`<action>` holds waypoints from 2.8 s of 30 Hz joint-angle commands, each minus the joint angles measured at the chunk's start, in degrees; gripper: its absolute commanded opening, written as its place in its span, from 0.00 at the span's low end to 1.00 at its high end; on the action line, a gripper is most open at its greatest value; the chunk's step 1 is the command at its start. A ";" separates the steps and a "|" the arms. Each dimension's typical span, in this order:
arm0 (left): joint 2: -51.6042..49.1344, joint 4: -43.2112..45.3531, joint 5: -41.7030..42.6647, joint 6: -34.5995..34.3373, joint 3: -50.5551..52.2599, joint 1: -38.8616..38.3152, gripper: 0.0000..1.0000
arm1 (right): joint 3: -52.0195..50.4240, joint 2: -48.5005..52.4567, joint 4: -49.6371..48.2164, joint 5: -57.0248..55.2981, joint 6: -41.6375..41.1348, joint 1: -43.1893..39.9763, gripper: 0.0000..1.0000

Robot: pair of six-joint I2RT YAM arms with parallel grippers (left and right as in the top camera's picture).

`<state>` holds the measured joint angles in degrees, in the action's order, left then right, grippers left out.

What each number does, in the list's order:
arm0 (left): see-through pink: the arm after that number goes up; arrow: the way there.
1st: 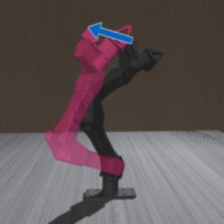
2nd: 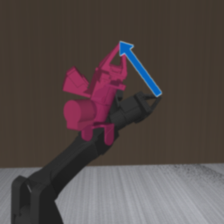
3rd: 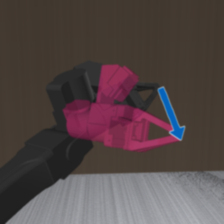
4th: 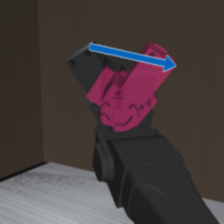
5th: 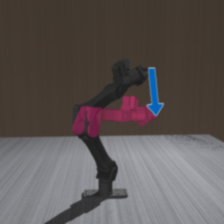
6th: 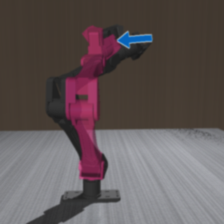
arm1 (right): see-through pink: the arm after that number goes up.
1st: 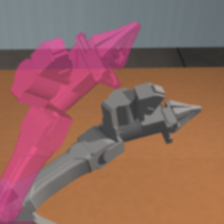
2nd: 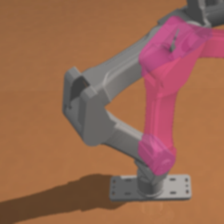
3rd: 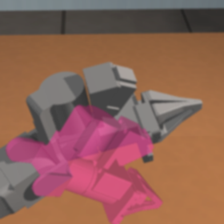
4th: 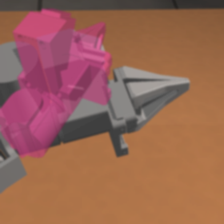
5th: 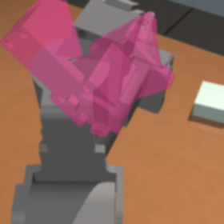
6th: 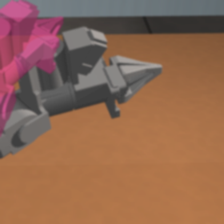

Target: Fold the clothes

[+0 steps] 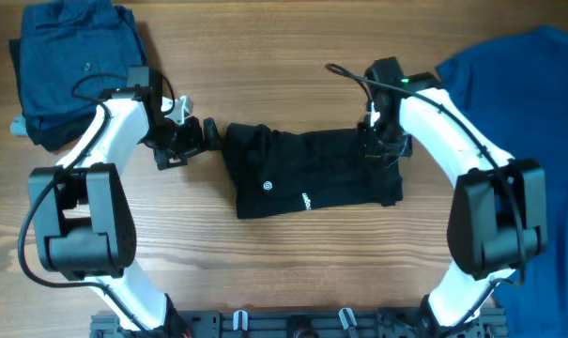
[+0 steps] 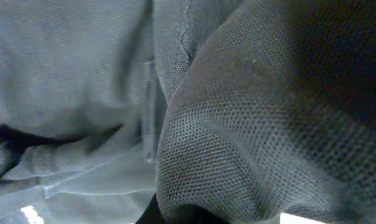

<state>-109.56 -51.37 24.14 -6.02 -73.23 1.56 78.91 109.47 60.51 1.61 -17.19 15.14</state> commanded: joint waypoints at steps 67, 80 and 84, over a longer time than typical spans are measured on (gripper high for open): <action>-0.50 -0.72 1.33 1.29 -0.07 0.26 1.00 | -4.02 -7.56 -4.20 20.83 2.82 -1.79 0.18; -0.50 -0.74 1.33 1.27 -0.07 0.26 1.00 | -26.99 -7.56 -21.44 32.76 0.15 0.02 0.08; -0.50 -0.98 1.33 1.29 -0.07 0.26 1.00 | -24.72 -8.85 -19.91 31.45 -1.42 0.00 0.04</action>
<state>-109.58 -52.16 24.16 -6.02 -73.23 1.56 52.38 101.78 39.53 33.41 -17.34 14.96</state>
